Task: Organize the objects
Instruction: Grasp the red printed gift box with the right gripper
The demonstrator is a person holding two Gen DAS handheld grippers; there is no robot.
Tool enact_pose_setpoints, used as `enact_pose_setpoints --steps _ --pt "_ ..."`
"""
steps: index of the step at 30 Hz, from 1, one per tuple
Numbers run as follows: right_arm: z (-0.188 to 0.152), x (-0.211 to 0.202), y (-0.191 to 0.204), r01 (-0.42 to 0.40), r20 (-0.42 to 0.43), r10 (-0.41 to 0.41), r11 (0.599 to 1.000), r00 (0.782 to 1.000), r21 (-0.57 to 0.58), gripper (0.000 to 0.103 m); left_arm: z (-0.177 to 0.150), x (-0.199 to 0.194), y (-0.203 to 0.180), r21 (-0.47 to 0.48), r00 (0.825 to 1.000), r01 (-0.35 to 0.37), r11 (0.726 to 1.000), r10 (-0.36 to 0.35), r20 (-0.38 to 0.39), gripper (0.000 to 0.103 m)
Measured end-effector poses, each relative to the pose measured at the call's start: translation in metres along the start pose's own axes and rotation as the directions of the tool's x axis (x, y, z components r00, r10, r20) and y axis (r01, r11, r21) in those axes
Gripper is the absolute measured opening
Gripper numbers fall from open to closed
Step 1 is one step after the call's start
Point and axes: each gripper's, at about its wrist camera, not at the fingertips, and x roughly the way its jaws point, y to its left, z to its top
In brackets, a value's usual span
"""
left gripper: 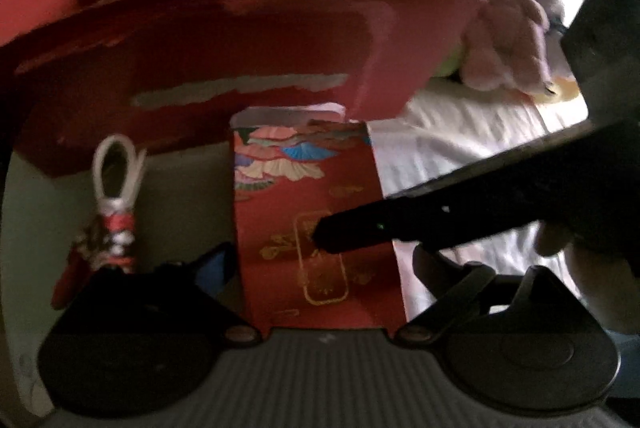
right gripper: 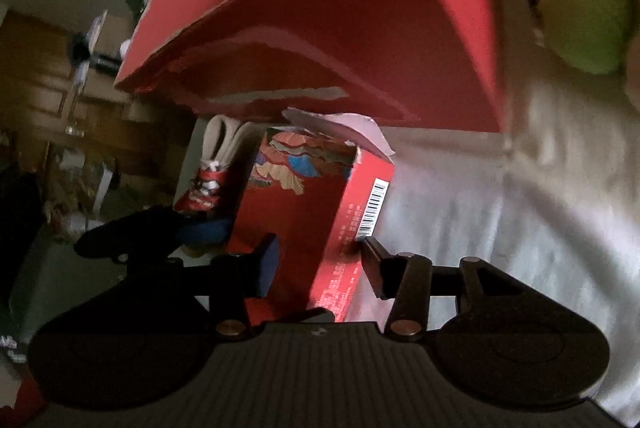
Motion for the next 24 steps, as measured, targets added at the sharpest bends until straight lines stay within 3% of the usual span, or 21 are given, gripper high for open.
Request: enact_pose_setpoints --steps 6,9,13,17,24 --pt "-0.013 -0.033 -0.016 0.039 0.023 -0.039 0.999 0.999 -0.001 0.049 0.004 -0.001 -0.029 0.117 0.997 0.07 0.991 -0.065 -0.043 0.086" --pt "-0.025 -0.053 -0.028 0.06 0.031 -0.061 0.998 0.998 0.011 0.049 0.01 -0.001 -0.05 0.208 0.994 0.106 0.972 -0.096 -0.059 0.085" --pt "-0.039 -0.078 -0.031 0.117 0.06 -0.118 0.993 0.991 0.018 0.048 0.015 -0.002 -0.088 0.347 0.99 0.143 0.927 -0.128 -0.065 0.085" --pt "-0.057 -0.115 -0.036 0.179 0.141 -0.183 0.983 0.973 0.042 0.046 0.028 -0.015 -0.113 0.459 0.983 0.176 0.871 -0.179 -0.038 0.085" --pt "-0.068 -0.174 -0.026 0.207 0.315 -0.222 0.975 0.923 0.081 0.045 0.055 -0.056 -0.138 0.542 0.954 0.205 0.815 -0.29 0.075 0.085"
